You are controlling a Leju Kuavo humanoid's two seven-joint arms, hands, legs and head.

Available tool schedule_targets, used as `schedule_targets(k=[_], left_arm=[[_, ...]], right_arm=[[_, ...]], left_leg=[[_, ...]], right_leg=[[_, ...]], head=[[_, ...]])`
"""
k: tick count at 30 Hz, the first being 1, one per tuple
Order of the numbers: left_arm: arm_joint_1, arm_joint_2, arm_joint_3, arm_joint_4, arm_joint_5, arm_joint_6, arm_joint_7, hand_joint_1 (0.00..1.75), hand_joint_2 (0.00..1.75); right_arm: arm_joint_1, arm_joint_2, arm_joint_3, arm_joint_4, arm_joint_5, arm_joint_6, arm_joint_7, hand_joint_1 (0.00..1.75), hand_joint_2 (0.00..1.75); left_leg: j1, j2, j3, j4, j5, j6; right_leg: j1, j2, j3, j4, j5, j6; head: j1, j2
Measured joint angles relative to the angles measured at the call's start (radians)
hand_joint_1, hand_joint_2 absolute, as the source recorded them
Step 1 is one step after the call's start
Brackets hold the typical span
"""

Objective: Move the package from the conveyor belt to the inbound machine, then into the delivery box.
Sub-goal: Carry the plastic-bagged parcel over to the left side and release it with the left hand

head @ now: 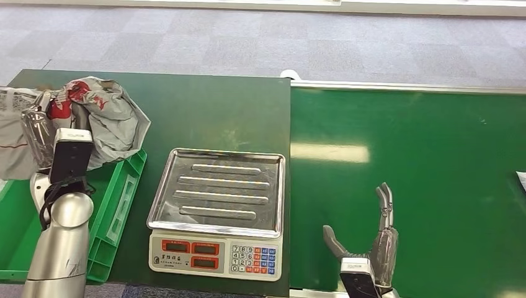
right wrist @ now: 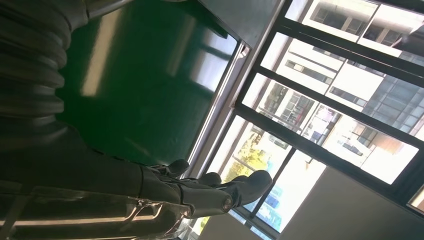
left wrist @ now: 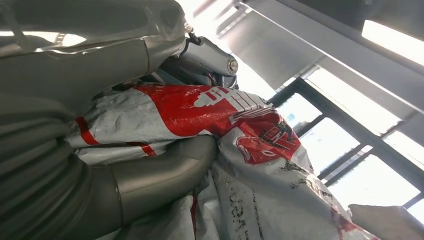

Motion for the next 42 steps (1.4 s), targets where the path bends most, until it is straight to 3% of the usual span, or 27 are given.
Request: schedule_targets(k=[12, 16, 20, 21, 25, 42], left_arm=[[0.000, 0.045, 0.164, 0.094, -0.022, -0.023, 0.055, 1.73, 1.75], [-0.003, 0.067, 0.210, 0.134, -0.010, -0.033, 0.057, 1.35, 1.75], [-0.003, 0.077, 0.241, 0.162, -0.003, -0.033, 0.069, 1.30, 1.75], [-0.003, 0.079, 0.248, 0.168, 0.000, -0.033, 0.072, 1.25, 1.75], [-0.001, 0.087, 0.274, 0.192, 0.018, -0.034, 0.072, 0.40, 1.75], [0.002, 0.093, 0.301, 0.239, 0.043, -0.048, 0.059, 0.40, 1.75]], right_arm=[[0.000, -0.012, 0.016, 0.000, -0.014, -0.003, 0.010, 0.00, 1.75], [0.000, -0.013, 0.014, 0.000, -0.015, 0.007, 0.011, 0.00, 1.75], [-0.001, -0.013, 0.014, 0.003, -0.013, 0.017, 0.011, 0.00, 1.75], [-0.002, -0.013, 0.015, 0.005, -0.012, 0.021, 0.012, 0.00, 1.75], [-0.004, -0.012, 0.016, 0.013, -0.007, 0.025, 0.016, 0.00, 1.75], [-0.008, -0.012, 0.022, 0.030, -0.003, 0.025, 0.019, 0.00, 1.75]], left_leg=[[0.000, 0.000, 0.000, 0.000, 0.000, 0.000], [0.000, 0.000, 0.000, 0.000, 0.000, 0.000], [0.000, 0.000, -0.001, 0.000, 0.000, 0.000], [0.000, 0.000, -0.001, 0.000, 0.000, 0.000], [0.000, 0.000, -0.001, 0.000, 0.000, 0.000], [0.000, -0.001, -0.001, 0.000, 0.000, 0.000]], right_leg=[[0.000, 0.000, 0.000, 0.000, 0.000, 0.000], [0.000, 0.000, -0.001, 0.000, 0.000, 0.000], [0.000, 0.000, 0.000, 0.000, 0.000, 0.000], [0.000, 0.000, 0.000, 0.000, 0.000, 0.000], [0.000, 0.000, 0.000, 0.000, 0.000, 0.000], [0.000, 0.000, 0.000, 0.000, 0.000, 0.000]], head=[[0.000, 0.000], [0.000, 0.000], [0.000, 0.000], [0.000, 0.000], [0.000, 0.000], [0.000, 0.000]])
